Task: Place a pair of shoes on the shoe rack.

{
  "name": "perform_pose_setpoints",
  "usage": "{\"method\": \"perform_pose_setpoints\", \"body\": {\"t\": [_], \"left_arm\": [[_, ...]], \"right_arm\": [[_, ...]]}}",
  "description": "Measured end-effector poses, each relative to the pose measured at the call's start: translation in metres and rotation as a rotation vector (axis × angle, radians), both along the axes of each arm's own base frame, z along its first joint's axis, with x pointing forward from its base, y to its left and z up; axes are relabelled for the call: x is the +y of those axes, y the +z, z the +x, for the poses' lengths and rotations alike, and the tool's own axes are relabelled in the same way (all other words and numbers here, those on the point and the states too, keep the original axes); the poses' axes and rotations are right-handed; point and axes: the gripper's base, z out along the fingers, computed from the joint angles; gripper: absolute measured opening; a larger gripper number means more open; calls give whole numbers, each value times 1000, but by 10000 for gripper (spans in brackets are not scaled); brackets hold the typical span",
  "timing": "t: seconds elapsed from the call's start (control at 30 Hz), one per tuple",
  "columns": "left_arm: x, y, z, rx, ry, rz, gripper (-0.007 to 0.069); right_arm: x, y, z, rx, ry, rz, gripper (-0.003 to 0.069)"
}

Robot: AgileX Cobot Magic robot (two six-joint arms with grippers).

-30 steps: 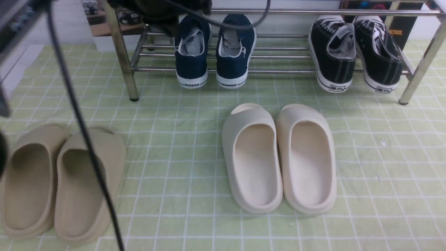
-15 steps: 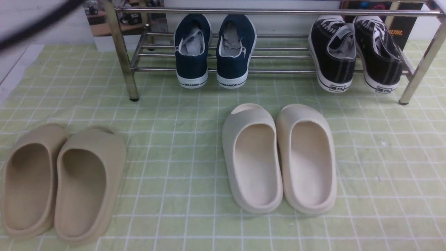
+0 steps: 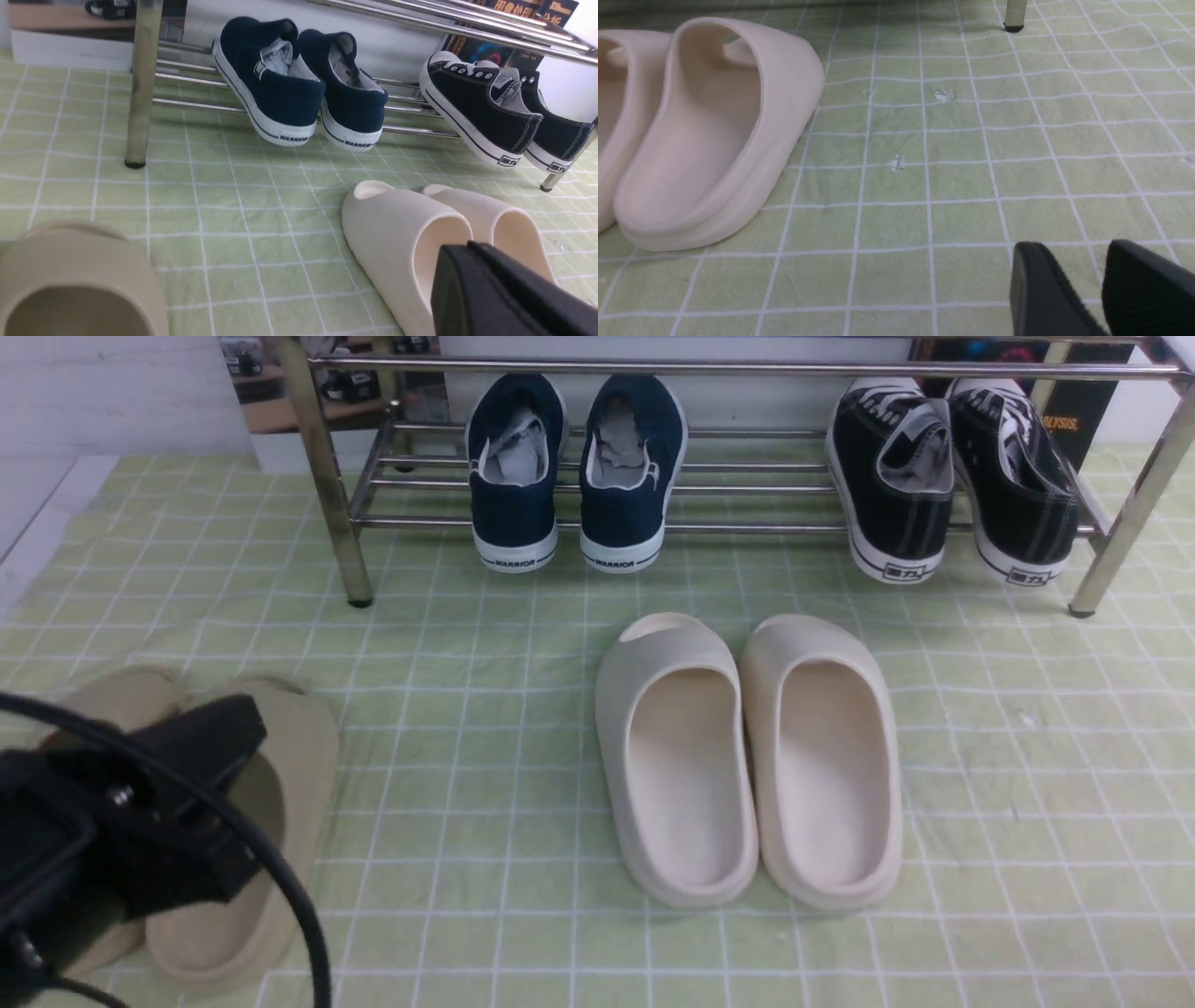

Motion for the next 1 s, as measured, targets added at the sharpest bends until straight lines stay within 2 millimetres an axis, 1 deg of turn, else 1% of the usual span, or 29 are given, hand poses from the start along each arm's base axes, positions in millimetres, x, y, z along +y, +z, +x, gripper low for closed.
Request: {"method": "perform_pose_setpoints", "body": {"t": [0.03,0.07,0.1,0.17,0.23,0.3,0.33,0.43,0.5,0.6,0.7,0.83,1.0], "left_arm": [[1,-15,-1,30,5,-11,-13],[1,-16,-1,33,5,-9,-13],[1,-27,-2,68,8,-7,-13],[2,-43,-5,114,9,11,-13],[3,-50,-6,137,9,21,-13],[4,-63,-10,178,9,39,-13],[4,-63,-10,176,9,39,-13],[11,-80,-26,129,4,38,-13],[15,-85,-36,63,5,12,-13],[23,-82,-48,-29,42,0,-13],[30,-83,-55,-62,104,26,-13],[37,-87,-62,-49,177,45,-13],[42,-106,-68,130,245,121,-13]], "right_arm": [[0,0,0,0,0,0,239],[0,0,0,0,0,0,239],[0,0,0,0,0,0,239],[0,0,0,0,0,0,239],[0,0,0,0,0,0,239],[0,0,0,0,0,0,239],[0,0,0,0,0,0,239],[0,0,0,0,0,0,239],[0,0,0,0,0,0,239],[0,0,0,0,0,0,239],[0,0,0,0,0,0,239],[0,0,0,0,0,0,239],[0,0,0,0,0,0,239]]}}
